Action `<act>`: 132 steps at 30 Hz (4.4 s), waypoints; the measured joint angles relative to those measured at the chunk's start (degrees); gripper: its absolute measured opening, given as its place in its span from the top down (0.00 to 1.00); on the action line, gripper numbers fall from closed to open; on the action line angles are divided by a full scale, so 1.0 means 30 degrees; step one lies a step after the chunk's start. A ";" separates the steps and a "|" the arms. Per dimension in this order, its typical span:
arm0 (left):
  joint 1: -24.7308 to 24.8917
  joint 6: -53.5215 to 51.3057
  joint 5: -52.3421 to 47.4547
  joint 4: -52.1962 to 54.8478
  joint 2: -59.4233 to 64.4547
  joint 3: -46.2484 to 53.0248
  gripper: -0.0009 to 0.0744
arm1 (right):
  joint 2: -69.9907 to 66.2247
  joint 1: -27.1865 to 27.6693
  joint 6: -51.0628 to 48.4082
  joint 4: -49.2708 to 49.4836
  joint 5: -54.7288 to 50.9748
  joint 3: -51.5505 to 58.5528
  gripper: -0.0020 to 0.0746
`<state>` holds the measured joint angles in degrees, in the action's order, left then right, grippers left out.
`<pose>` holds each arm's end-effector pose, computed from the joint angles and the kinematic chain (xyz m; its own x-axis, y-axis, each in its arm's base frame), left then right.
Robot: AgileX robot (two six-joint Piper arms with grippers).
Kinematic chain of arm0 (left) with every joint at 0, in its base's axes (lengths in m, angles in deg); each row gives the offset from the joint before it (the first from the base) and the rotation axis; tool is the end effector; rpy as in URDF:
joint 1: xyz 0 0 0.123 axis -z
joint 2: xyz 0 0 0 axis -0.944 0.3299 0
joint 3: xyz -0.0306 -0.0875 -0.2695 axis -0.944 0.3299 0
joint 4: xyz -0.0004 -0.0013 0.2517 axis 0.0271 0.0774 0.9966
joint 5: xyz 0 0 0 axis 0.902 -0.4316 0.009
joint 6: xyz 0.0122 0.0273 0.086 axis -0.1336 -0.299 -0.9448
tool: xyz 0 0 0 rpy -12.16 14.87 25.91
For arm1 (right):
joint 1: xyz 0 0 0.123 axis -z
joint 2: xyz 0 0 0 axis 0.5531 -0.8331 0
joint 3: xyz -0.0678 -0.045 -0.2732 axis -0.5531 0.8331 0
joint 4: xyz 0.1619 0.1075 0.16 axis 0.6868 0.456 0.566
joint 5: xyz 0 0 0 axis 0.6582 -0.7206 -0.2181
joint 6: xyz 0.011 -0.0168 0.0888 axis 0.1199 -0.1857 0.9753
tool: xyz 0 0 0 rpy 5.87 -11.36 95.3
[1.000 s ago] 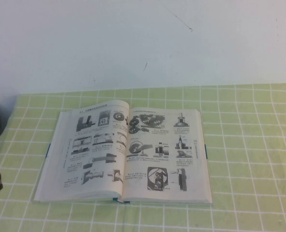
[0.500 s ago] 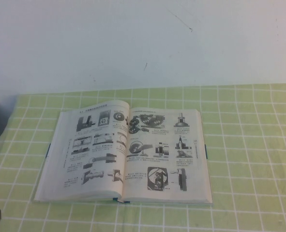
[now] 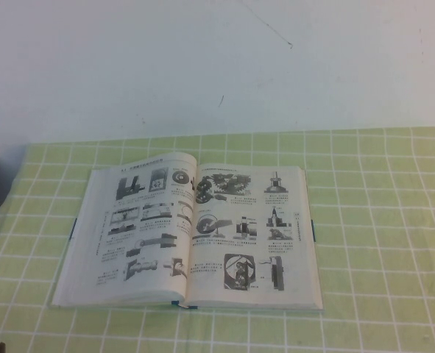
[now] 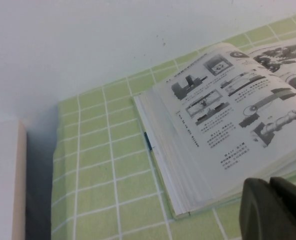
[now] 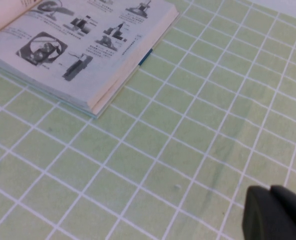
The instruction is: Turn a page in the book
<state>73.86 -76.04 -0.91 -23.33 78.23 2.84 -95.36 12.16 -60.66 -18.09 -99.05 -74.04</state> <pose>0.0541 -0.0150 0.1847 -0.1237 0.1865 -0.9746 0.2089 0.9651 0.1581 0.0515 0.0171 0.2634 -0.3958 -0.3230 -0.8597 -0.4055 0.9014 -0.1519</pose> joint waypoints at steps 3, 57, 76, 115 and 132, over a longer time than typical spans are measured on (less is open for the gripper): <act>0.0000 0.3545 -0.0041 0.2143 0.0000 0.0000 0.99 | 0.0000 0.0000 0.0000 0.0041 -0.0035 0.0000 0.98; 0.0978 1.3069 -0.1249 0.7676 -0.0043 -0.0107 0.99 | 0.0000 0.0000 0.0000 0.0114 -0.0062 0.0000 0.98; 0.0978 1.3069 -0.1249 0.7676 -0.0043 -0.0107 0.99 | 0.0000 0.0000 0.0000 0.0114 -0.0062 0.0000 0.98; 0.0978 1.2939 -0.1249 0.7748 -0.0051 -0.0107 0.99 | 0.4933 0.6850 -0.2791 0.1031 0.7280 0.7820 0.98; 0.0978 1.3069 -0.1249 0.7748 -0.0051 -0.0107 0.99 | 0.4933 0.6850 -0.1939 0.2136 0.7280 0.7820 0.98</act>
<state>76.80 -36.84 -4.66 -0.09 78.08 2.52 -80.56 32.71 -66.48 -11.68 -77.21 -50.58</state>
